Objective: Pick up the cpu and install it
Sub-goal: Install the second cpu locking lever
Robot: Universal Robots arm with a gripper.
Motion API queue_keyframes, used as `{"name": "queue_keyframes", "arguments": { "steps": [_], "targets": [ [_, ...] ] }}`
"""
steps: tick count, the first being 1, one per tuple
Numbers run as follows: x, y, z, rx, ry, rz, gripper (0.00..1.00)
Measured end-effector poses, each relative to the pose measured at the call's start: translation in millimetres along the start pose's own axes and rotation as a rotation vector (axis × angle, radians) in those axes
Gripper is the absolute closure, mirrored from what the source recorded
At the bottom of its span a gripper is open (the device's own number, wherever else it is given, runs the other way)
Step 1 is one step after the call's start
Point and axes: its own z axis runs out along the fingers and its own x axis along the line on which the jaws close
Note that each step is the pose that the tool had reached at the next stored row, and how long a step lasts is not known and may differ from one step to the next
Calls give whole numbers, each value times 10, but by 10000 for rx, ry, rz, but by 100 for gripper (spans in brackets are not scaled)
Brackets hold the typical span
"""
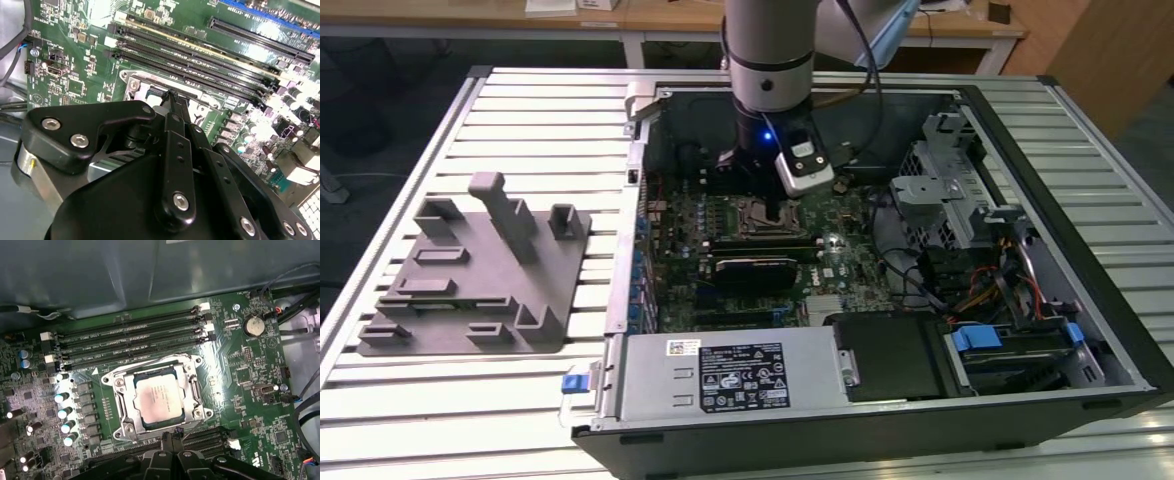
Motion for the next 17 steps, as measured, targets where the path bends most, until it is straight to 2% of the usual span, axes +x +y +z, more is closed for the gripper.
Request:
{"name": "queue_keyframes", "arguments": {
  "steps": [9, 17],
  "targets": [
    [-26, -67, 2, -2, 0, -24, 89],
    [-30, -91, 9, -28, 5, -336, 89]
  ]
}}
